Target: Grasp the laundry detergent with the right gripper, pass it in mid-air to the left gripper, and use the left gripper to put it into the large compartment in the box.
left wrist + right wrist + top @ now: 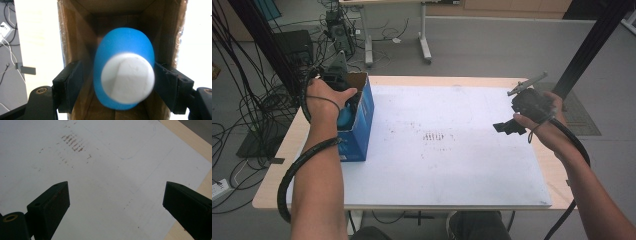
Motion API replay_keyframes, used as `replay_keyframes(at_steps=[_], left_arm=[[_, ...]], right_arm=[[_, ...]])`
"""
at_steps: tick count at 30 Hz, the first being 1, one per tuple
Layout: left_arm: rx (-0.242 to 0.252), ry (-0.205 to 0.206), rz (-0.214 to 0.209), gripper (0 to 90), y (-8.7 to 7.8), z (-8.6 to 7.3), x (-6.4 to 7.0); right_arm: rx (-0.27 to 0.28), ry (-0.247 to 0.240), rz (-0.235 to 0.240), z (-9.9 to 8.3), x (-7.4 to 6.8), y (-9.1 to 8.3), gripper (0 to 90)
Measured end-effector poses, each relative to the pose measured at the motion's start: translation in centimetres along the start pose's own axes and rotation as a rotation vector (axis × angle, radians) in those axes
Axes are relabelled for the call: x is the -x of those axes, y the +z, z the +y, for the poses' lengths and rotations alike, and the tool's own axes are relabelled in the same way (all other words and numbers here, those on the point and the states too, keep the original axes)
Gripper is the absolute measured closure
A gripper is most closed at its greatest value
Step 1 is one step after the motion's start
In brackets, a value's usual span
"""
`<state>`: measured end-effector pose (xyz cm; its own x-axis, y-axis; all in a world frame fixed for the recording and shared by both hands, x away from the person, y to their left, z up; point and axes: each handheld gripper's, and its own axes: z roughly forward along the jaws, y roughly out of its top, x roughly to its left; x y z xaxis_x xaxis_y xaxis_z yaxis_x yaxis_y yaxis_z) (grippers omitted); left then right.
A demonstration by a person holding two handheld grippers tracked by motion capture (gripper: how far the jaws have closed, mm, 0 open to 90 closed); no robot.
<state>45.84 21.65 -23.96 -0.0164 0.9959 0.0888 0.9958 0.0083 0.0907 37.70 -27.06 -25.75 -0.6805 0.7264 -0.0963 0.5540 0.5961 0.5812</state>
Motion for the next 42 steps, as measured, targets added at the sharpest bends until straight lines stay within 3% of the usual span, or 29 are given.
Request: replay_keyframes(at_steps=[9, 16, 22, 30, 42], left_arm=[[0.032, 0.014, -0.006, 24.9, -2.4, -1.1, 0.4], [0.08, 0.071, -0.021, 18.4, -4.9, -1.7, 2.0], [0.111, 0.151, -0.031, 13.2, -6.0, -1.8, 4.8], [0.124, 0.251, -0.069, 10.6, -5.8, -1.1, 9.1], [0.159, 0.309, -0.094, 9.4, -6.1, 0.2, 13.3]], right_arm=[[-0.009, 0.011, -0.004, 0.1, 0.3, -0.1, 7.2], [-0.016, 0.01, -0.013, 0.9, 0.5, -0.3, 7.2], [-0.037, 0.005, -0.033, 1.8, 1.1, -0.5, 7.2], [-0.053, -0.017, -0.045, 2.5, 1.2, -0.3, 7.2], [-0.095, -0.042, -0.027, 3.0, 0.9, 0.5, 7.2]])
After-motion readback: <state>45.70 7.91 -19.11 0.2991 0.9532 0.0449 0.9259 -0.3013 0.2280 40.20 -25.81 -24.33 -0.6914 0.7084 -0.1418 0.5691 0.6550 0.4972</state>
